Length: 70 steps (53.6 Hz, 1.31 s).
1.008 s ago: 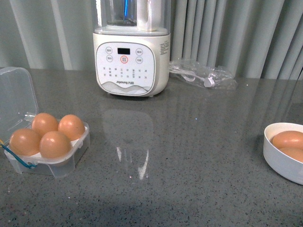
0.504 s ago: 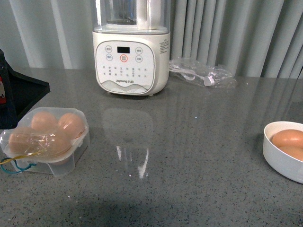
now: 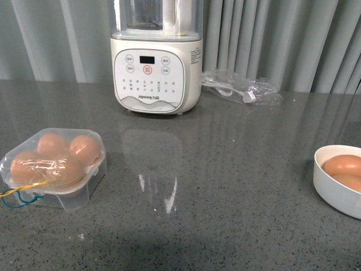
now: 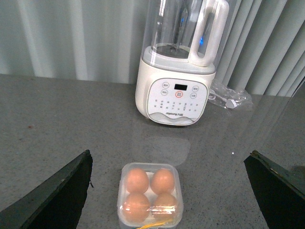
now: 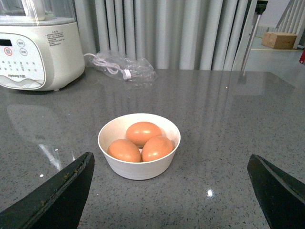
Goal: Put egg into box
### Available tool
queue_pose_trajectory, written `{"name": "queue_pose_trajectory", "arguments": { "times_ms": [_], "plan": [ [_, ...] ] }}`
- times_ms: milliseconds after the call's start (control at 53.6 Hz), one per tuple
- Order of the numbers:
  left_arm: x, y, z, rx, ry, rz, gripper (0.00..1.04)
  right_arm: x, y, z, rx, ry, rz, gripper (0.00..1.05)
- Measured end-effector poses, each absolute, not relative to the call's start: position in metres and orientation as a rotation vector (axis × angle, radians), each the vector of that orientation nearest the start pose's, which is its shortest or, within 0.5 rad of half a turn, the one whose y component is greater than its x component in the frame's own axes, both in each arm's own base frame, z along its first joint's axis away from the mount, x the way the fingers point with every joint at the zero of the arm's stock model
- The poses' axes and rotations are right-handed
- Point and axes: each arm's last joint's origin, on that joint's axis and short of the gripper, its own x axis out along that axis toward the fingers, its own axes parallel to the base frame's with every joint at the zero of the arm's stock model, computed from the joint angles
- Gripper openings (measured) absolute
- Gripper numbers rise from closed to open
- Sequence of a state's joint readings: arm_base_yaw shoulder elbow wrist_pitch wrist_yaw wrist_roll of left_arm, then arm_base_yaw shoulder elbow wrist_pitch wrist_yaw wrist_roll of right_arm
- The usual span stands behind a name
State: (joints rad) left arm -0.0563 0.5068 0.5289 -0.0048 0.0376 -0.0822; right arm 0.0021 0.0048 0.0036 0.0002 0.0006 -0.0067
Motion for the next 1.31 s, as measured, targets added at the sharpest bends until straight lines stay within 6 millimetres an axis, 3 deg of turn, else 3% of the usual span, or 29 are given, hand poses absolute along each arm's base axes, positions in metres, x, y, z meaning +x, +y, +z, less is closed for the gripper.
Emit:
{"name": "queue_pose_trajectory", "arguments": {
  "times_ms": [75, 149, 373, 746, 896, 1306],
  "plan": [
    [0.106, -0.001, 0.292, -0.077, -0.007, -0.023, 0.98, 0.098, 0.000, 0.164, -0.007, 0.001, 0.001, 0.97],
    [0.097, 0.004, 0.282, -0.079, -0.016, 0.036, 0.98, 0.098, 0.000, 0.164, -0.007, 0.001, 0.001, 0.97],
    [0.099, 0.001, 0.241, -0.127, 0.088, 0.080, 0.98, 0.098, 0.000, 0.164, -0.007, 0.001, 0.001, 0.97],
    [0.098, -0.014, 0.220, -0.169, 0.122, 0.067, 0.97, 0.098, 0.000, 0.164, -0.007, 0.001, 0.001, 0.97],
    [0.097, -0.016, 0.213, -0.065, 0.003, -0.008, 0.72, 0.098, 0.000, 0.164, -0.007, 0.001, 0.001, 0.97],
    [0.098, 0.000, 0.189, -0.014, 0.006, 0.010, 0.06, 0.098, 0.000, 0.164, -0.007, 0.001, 0.000, 0.97]
  ]
}}
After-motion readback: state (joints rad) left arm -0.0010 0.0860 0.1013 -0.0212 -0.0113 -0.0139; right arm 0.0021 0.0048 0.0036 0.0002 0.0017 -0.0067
